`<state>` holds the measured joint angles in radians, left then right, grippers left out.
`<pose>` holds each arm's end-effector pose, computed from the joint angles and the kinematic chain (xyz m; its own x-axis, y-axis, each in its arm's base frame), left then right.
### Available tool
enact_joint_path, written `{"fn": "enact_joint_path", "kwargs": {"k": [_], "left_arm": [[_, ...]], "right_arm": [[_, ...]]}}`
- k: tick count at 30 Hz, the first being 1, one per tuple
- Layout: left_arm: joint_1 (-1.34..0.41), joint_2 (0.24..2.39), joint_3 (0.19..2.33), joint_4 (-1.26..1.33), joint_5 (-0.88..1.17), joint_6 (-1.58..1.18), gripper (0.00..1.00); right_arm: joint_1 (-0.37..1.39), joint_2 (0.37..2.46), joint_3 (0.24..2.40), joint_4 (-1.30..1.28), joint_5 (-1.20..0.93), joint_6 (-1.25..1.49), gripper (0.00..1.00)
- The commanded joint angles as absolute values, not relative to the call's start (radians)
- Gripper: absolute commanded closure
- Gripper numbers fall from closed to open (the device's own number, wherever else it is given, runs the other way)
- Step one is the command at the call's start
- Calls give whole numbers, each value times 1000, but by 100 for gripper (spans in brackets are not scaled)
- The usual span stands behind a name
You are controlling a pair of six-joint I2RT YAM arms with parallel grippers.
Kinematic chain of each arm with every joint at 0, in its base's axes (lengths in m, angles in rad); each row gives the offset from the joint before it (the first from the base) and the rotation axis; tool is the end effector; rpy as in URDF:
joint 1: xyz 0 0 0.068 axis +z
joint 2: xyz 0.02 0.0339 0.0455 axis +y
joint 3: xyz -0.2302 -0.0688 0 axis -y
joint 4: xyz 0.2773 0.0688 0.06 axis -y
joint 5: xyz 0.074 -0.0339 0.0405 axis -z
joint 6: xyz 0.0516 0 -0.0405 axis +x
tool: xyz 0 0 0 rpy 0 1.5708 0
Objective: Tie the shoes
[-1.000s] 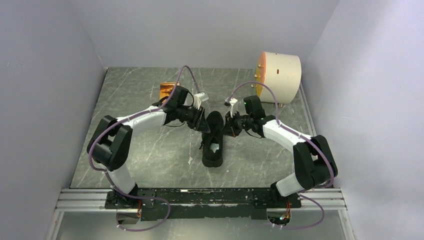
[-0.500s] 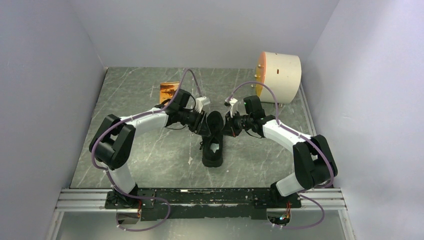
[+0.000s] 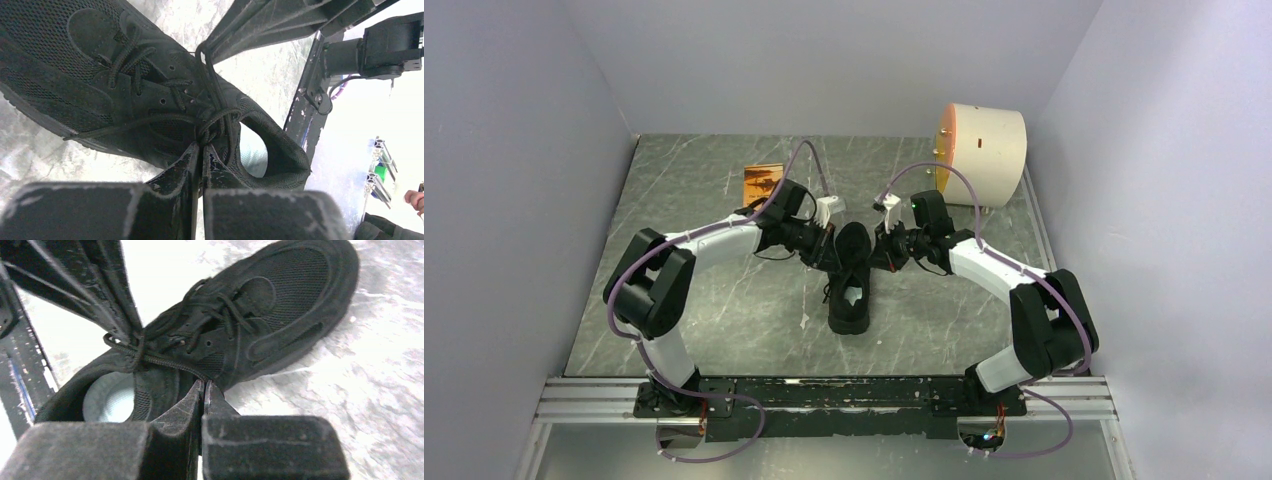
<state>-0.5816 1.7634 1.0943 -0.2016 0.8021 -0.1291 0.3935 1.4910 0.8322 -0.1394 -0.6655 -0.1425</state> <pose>0.3051 -0.2450 0.1305 -0.7327 0.3746 -0.5682 0.6802 0.3778 -0.6281 0.2996 0.1589 0.1386 -0.5553 -0.3515 -0.7537 -0.7865 0.5166 0.3385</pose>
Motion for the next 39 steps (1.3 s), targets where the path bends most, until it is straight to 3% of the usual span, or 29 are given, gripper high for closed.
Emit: {"fn": "enact_joint_path", "kwargs": {"k": [1,8,15,16,19,20,24,26,36,39], "left_arm": [[-592,1757,1142,-308,755,-65,92],[-592,1717,1090,-281,749,-99,95],[-592,1724,1078,-253,760,-123,95],[-593,1727,1078,-248,763,-127,95],[-592,1733,1088,-244,772,-130,95],[-592,1734,1092,-245,774,-128,95],[-592,1736,1118,-271,785,-107,95],[-594,1738,1133,-291,781,-93,95],[-593,1737,1119,-252,797,-123,95],[-594,1743,1125,-251,799,-123,95]], "right_arm": [[389,1455,832,-125,-555,-156,100],[390,1404,803,-135,-423,-160,100],[455,1410,774,-133,-570,-196,100],[459,1412,776,-131,-579,-181,96],[457,1360,757,-95,-521,-156,61],[457,1336,749,-84,-488,-164,54],[453,1307,761,-104,-289,-245,42],[450,1340,805,-148,-220,-293,40],[465,1334,804,-264,-439,-697,42],[470,1323,774,-232,-433,-695,42]]}}
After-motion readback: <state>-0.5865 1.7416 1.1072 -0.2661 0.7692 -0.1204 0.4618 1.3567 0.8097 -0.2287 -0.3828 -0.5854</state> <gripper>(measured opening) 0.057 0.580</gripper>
